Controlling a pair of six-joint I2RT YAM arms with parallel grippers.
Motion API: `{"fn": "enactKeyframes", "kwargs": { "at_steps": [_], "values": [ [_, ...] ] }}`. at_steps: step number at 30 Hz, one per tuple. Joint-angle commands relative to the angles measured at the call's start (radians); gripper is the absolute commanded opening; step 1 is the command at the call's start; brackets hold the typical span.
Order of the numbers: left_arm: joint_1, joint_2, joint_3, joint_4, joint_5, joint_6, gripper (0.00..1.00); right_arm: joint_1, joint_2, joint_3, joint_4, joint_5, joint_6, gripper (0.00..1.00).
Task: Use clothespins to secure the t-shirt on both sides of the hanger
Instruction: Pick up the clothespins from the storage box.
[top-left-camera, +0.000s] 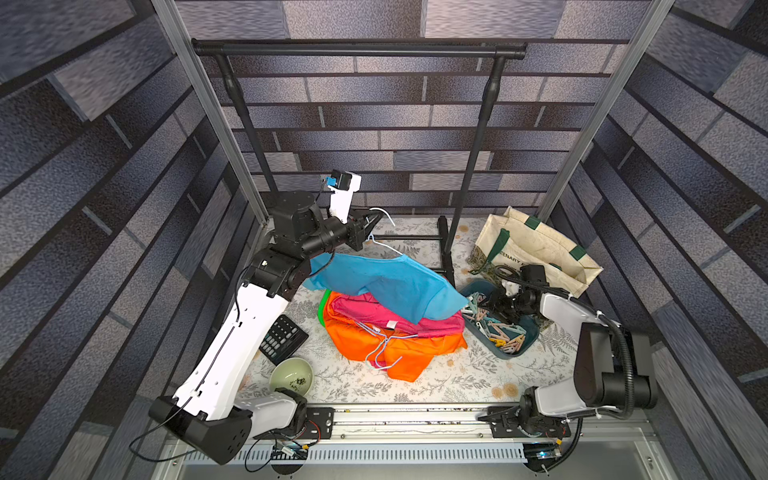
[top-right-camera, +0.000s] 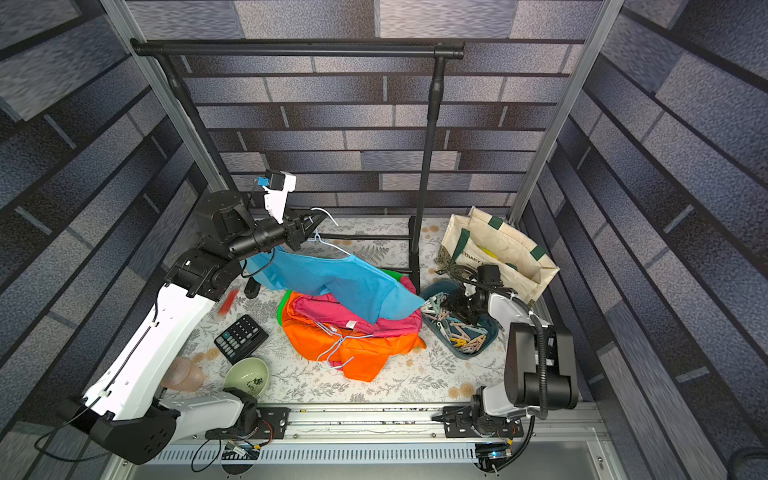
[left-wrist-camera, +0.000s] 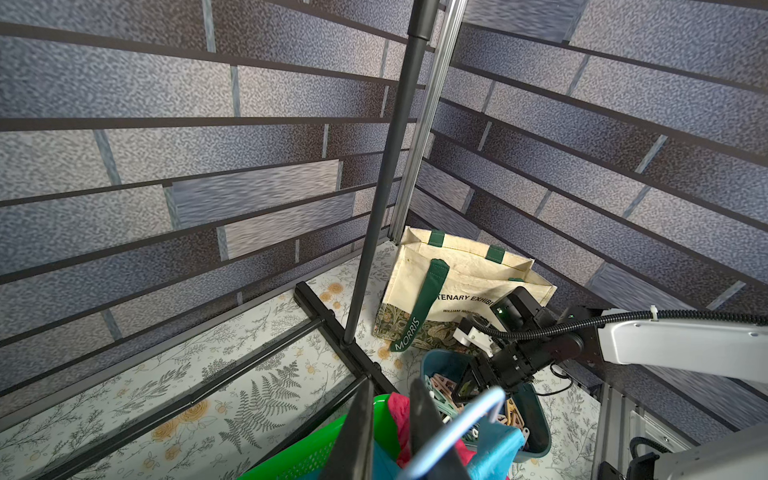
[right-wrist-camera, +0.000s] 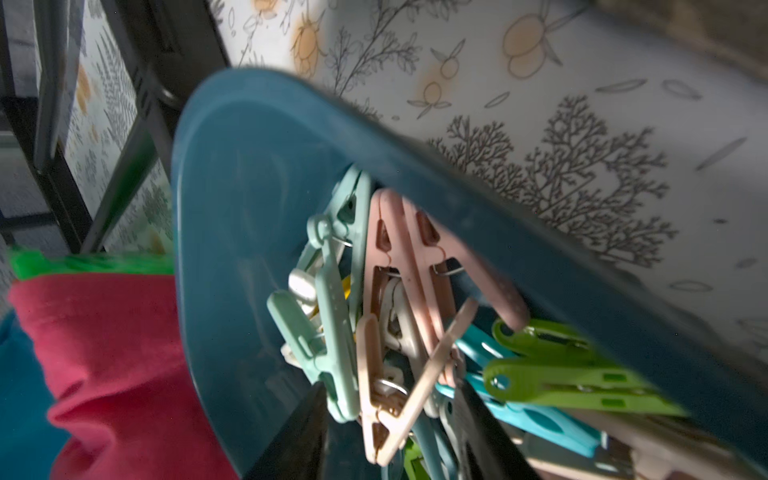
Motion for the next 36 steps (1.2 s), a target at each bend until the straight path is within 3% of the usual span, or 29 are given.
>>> {"fn": "enactKeyframes", "kwargs": {
  "at_steps": [1, 22, 29, 36],
  "values": [
    [-0.01, 0.002, 0.027, 0.019, 0.01, -0.012, 0.19, 0.016, 0.029, 0.044, -0.018, 0.044, -0.007, 0.44],
    [-0.012, 0.017, 0.027, 0.026, 0.001, -0.006, 0.2, 0.129, 0.128, 0.114, -0.122, 0.27, -0.062, 0.49],
    [-0.013, 0.014, 0.027, 0.026, 0.003, -0.011, 0.19, 0.131, 0.105, 0.113, -0.101, 0.269, -0.047, 0.3],
    [-0.013, 0.006, 0.027, 0.025, 0.008, -0.014, 0.2, 0.13, -0.023, 0.134, -0.134, 0.259, -0.039, 0.25]
  ]
}}
